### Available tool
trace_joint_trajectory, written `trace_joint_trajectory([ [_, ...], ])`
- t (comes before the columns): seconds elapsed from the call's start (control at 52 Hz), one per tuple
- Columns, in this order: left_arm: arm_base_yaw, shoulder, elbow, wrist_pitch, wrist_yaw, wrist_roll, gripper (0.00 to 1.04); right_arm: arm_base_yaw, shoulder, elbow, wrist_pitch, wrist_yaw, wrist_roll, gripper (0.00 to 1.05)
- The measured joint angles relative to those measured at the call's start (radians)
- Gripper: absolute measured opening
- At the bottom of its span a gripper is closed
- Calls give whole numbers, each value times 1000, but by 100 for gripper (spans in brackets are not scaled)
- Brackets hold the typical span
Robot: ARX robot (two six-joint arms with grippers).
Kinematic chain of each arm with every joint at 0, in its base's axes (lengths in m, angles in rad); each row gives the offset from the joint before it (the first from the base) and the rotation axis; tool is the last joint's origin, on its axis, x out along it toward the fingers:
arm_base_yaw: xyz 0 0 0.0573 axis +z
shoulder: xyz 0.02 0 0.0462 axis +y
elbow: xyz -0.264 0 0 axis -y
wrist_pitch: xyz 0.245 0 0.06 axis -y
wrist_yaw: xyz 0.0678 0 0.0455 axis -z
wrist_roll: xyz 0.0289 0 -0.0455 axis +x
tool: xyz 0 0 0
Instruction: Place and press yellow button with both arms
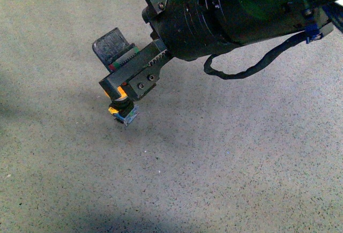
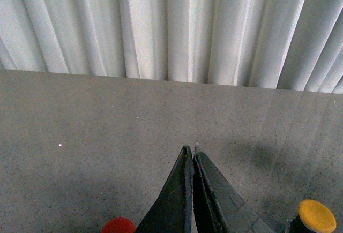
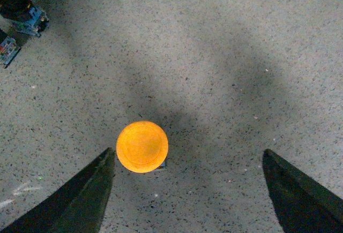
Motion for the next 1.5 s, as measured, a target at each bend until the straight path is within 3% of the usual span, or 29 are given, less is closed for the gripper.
trace_joint_trajectory([
  [0.442, 0, -201, 0, -190, 0, 0, 1, 21, 99, 107, -73, -79, 44, 2],
  [0.904, 0, -364, 0, -353, 0, 0, 1, 31, 187, 167, -159, -77, 122, 1],
  [1.019, 0, -509, 0, -523, 0, 0, 1, 30, 198, 167, -171, -62, 121, 1],
  [1.288, 0, -526, 0, -533, 0, 0, 1, -8, 145, 108, -71, -108, 226, 1],
  [1.5, 0, -526, 0, -533, 0, 0, 1, -95, -33, 27, 31, -125, 323, 1],
])
